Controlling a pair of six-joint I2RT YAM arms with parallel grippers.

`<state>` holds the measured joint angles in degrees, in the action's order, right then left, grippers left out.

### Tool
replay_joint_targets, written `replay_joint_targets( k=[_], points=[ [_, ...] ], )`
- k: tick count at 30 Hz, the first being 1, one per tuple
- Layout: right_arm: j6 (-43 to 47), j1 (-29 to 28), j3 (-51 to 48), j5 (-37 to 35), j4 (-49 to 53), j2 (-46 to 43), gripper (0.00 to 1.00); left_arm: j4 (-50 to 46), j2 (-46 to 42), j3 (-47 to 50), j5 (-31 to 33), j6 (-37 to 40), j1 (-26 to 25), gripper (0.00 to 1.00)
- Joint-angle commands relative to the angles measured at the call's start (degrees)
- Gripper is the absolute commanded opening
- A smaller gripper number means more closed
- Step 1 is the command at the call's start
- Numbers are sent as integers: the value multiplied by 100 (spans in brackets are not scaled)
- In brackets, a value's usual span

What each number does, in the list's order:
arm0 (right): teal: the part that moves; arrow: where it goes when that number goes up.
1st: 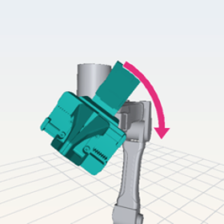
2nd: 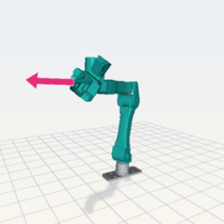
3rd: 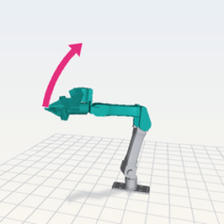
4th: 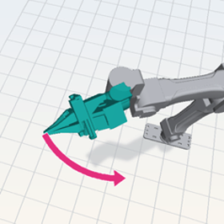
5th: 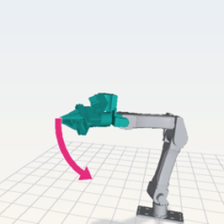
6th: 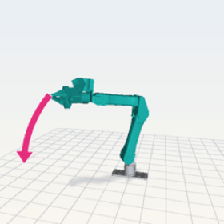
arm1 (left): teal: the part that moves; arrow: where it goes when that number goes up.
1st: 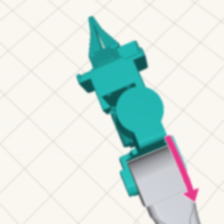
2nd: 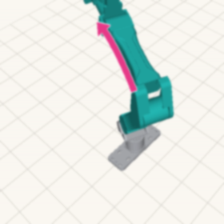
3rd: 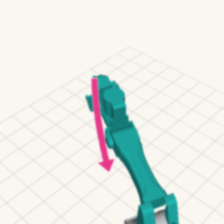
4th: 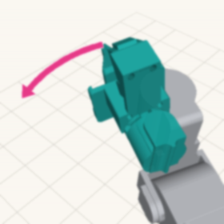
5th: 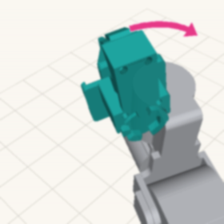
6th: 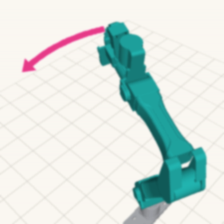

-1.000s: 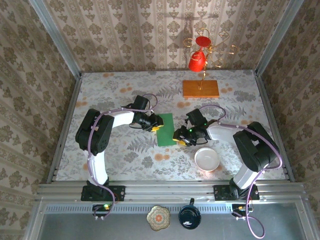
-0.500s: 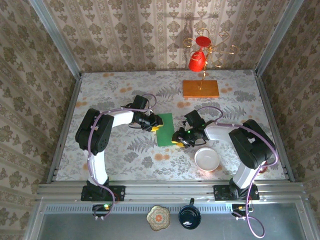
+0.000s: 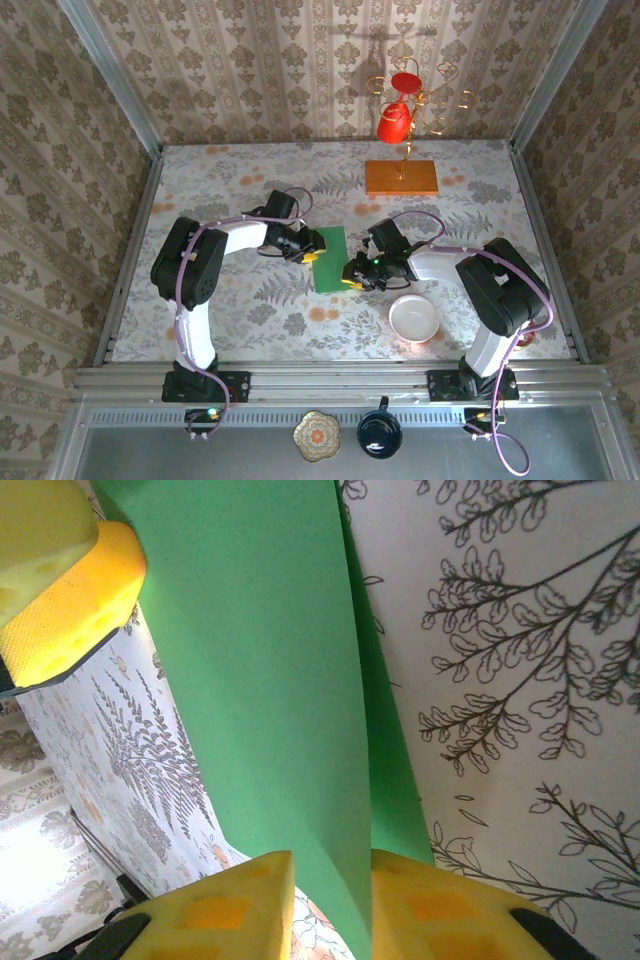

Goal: Fold a paper plane with a square sheet of paper (pick it up from the middle)
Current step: Fold the triangle a second time at the center of the table.

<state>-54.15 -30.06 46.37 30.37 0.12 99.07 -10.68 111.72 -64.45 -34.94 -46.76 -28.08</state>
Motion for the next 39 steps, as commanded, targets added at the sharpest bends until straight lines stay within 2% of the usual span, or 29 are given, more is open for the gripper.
replay_joint_targets(
  k=[1,5,9,15,29,39],
  points=[
    [-34,-31,-84,-136,75,-37,24,-543,179,137,278,-46,52,37],
    [10,-26,-67,-292,291,-51,17,-480,-24,22,102,113,-2,36],
    [97,-32,-43,-281,439,-100,9,-463,-359,-187,234,393,-62,35],
    [288,-26,-40,-331,615,-306,4,-124,-284,-269,279,483,89,30],
    [393,-108,415,221,83,-110,2,-356,302,-262,518,530,85,21],
    [229,-332,1014,83,-238,482,2,-426,265,-147,626,599,94,19]
  ],
)
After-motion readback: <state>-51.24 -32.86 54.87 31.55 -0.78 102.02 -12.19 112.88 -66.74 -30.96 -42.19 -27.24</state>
